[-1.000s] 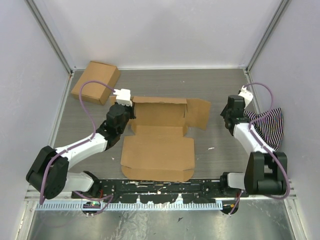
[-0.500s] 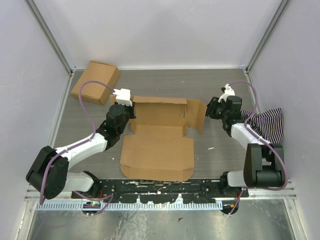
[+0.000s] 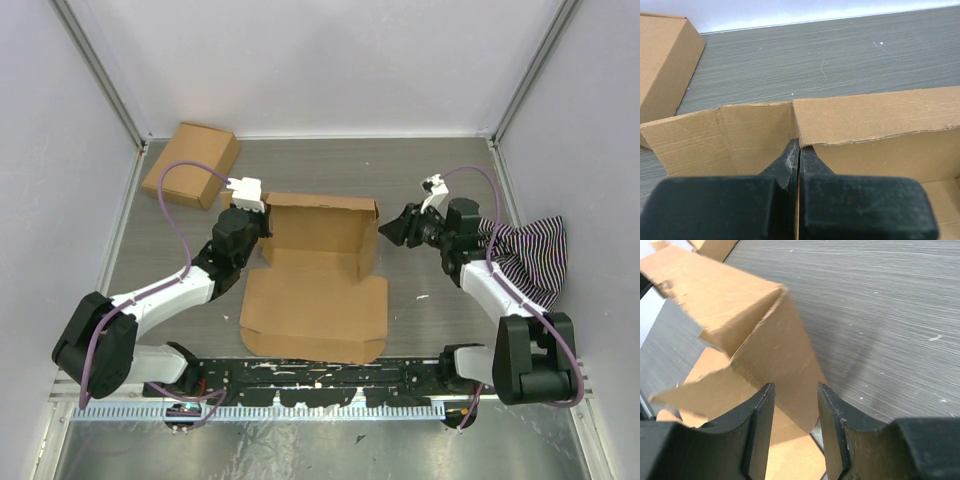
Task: Fold the paper box
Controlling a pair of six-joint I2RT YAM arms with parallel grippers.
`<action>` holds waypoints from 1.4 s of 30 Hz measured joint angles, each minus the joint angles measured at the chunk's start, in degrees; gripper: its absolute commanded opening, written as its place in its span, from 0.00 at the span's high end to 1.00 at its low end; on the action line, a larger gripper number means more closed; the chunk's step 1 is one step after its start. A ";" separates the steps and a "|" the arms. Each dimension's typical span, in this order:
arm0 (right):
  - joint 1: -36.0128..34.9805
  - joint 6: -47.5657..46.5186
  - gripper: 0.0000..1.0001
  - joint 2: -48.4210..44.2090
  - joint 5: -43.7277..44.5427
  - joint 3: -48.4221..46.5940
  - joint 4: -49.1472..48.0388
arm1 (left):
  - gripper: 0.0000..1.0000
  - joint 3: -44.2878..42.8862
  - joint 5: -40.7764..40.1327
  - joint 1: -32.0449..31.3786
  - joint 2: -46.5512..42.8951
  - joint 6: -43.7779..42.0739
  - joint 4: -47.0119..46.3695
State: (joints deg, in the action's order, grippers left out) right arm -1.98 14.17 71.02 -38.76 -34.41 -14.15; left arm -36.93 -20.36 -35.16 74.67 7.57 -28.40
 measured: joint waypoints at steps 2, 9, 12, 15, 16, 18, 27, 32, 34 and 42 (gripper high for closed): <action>-1.84 -0.85 0.53 -1.53 0.37 0.00 1.33 | 1.00 0.00 0.11 0.00 0.00 0.02 0.00; -6.21 -2.16 0.46 -5.42 4.59 0.00 5.25 | 1.00 0.04 0.35 0.00 0.00 0.20 -0.48; -7.02 -2.29 0.44 -6.80 7.28 0.31 5.95 | 1.00 0.61 0.61 0.00 0.00 0.42 -1.42; -7.82 -2.29 0.43 -6.99 9.44 0.74 6.08 | 1.00 1.60 1.25 0.00 0.00 0.61 -2.80; -8.00 -2.29 0.43 -6.97 9.86 0.92 6.03 | 1.00 1.79 1.46 0.02 0.00 0.63 -3.06; -8.48 -2.29 0.43 -6.80 10.62 1.36 5.81 | 1.00 2.29 1.95 0.02 0.00 0.66 -4.09; -13.22 -2.73 0.43 -3.52 15.58 1.18 5.86 | 1.00 5.68 2.71 0.02 0.02 0.61 -9.68; -16.61 -2.91 0.44 -3.50 21.11 1.18 6.05 | 1.00 7.54 2.86 0.02 0.39 0.68 -13.40; -17.70 -2.80 0.44 -3.50 23.78 1.18 5.88 | 1.00 8.31 2.93 0.02 0.85 0.81 -15.15; -21.55 -1.55 0.44 -3.48 33.99 2.12 2.60 | 1.00 9.35 2.93 0.02 1.38 1.09 -17.51</action>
State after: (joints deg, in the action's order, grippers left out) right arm -23.53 12.62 67.55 -4.78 -32.29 -11.55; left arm -27.57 -17.43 -35.14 76.05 8.67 -45.91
